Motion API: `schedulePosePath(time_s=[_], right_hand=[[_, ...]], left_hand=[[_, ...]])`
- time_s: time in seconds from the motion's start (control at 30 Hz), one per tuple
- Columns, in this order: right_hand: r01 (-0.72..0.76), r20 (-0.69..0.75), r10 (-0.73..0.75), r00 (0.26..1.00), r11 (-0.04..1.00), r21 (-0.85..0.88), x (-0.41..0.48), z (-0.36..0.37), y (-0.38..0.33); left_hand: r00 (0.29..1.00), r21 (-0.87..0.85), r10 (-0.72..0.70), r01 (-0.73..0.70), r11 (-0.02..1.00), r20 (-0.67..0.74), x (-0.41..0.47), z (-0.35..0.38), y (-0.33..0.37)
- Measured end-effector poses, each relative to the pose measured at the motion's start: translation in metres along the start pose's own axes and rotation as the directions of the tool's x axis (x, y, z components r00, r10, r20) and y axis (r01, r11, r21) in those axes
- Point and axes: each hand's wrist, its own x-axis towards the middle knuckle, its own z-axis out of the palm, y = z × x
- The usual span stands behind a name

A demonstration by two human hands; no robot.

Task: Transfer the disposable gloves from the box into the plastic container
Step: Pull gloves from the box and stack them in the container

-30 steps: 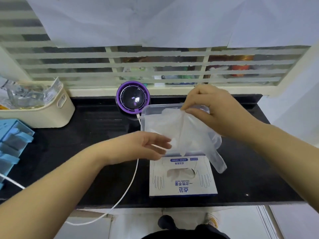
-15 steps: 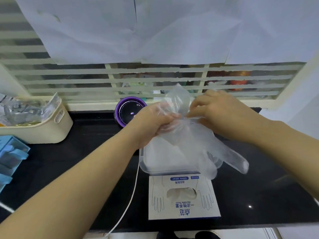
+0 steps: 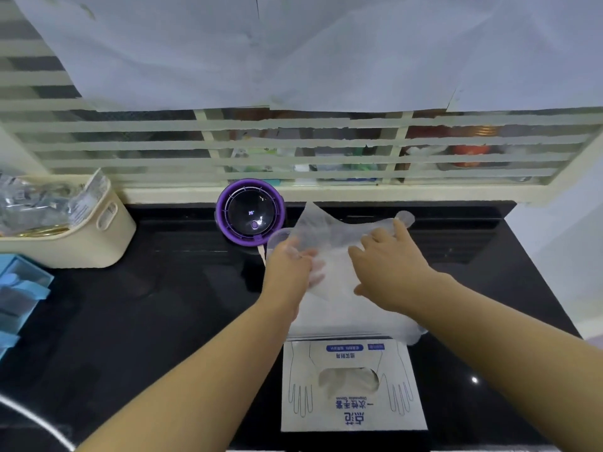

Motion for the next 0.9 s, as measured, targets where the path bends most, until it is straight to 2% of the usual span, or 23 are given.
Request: schedulePosePath(time_s=[0.07, 0.1, 0.17, 0.27, 0.3, 0.33, 0.37, 0.4, 0.43, 0.47, 0.53, 0.6, 0.63, 0.73, 0.83, 0.9], right_hand=[[0.019, -0.008, -0.019, 1.000, 0.999, -0.033, 0.009, 0.005, -0.009], [0.034, -0.001, -0.034, 0.999, 0.999, -0.028, 0.014, 0.010, -0.014], [0.062, 0.016, -0.062, 0.998, 0.998, -0.003, 0.023, 0.022, -0.021], [0.123, 0.015, -0.124, 0.992, 0.991, 0.059, 0.032, 0.042, -0.020], [0.149, 0.020, -0.151, 0.988, 0.985, 0.088, 0.034, 0.048, -0.017], [0.175, 0.025, -0.179, 0.983, 0.978, 0.115, 0.034, 0.053, -0.016], [0.206, 0.027, -0.211, 0.977, 0.970, 0.133, 0.035, 0.057, -0.015], [0.237, 0.022, -0.243, 0.970, 0.961, 0.144, 0.035, 0.061, -0.015], [0.265, 0.012, -0.270, 0.963, 0.952, 0.154, 0.035, 0.063, -0.015], [0.284, -0.001, -0.288, 0.958, 0.943, 0.174, 0.036, 0.064, -0.014], [0.295, -0.016, -0.301, 0.953, 0.921, 0.253, 0.037, 0.067, -0.010], [0.257, 0.013, -0.282, 0.959, 0.893, 0.369, 0.036, 0.070, -0.006], [0.222, 0.031, -0.260, 0.965, 0.876, 0.429, 0.035, 0.070, -0.003], [0.099, 0.017, -0.130, 0.991, 0.827, 0.554, 0.029, 0.066, 0.010], [0.036, -0.170, 0.058, 0.984, 0.865, 0.500, 0.023, 0.048, 0.023], [0.038, -0.402, 0.163, 0.901, 0.894, 0.446, 0.016, 0.032, 0.025]], left_hand=[[0.996, -0.037, -0.063, 0.061, 0.997, -0.056, 0.002, 0.000, -0.011], [0.996, 0.031, -0.053, 0.055, 0.998, -0.065, 0.001, 0.000, -0.015], [0.998, 0.242, 0.041, -0.028, 0.970, -0.048, 0.000, -0.006, -0.019], [0.971, 0.471, 0.239, -0.216, 0.855, 0.012, -0.014, -0.017, -0.008], [0.933, 0.549, 0.357, -0.318, 0.773, 0.039, -0.018, -0.020, -0.003], [0.853, 0.630, 0.513, -0.452, 0.631, 0.098, -0.023, -0.022, 0.003], [0.748, 0.701, 0.633, -0.559, 0.443, 0.197, -0.021, -0.022, 0.005], [0.672, 0.749, 0.656, -0.618, 0.241, 0.343, -0.018, -0.021, 0.007], [0.649, 0.760, 0.576, -0.646, 0.072, 0.497, -0.012, -0.017, 0.006], [0.702, 0.777, 0.419, -0.630, -0.014, 0.576, -0.007, -0.010, 0.003], [0.829, 0.833, 0.099, -0.540, -0.116, 0.551, 0.006, -0.002, -0.010], [0.877, 0.851, -0.101, -0.481, -0.213, 0.470, 0.015, 0.000, -0.022], [0.883, 0.851, -0.151, -0.469, -0.236, 0.444, 0.019, -0.001, -0.027], [0.886, 0.841, -0.182, -0.462, -0.281, 0.426, 0.024, -0.005, -0.031], [0.877, 0.830, -0.200, -0.479, -0.287, 0.437, 0.024, -0.005, -0.029], [0.874, 0.830, -0.208, -0.484, -0.278, 0.440, 0.025, -0.005, -0.028]])
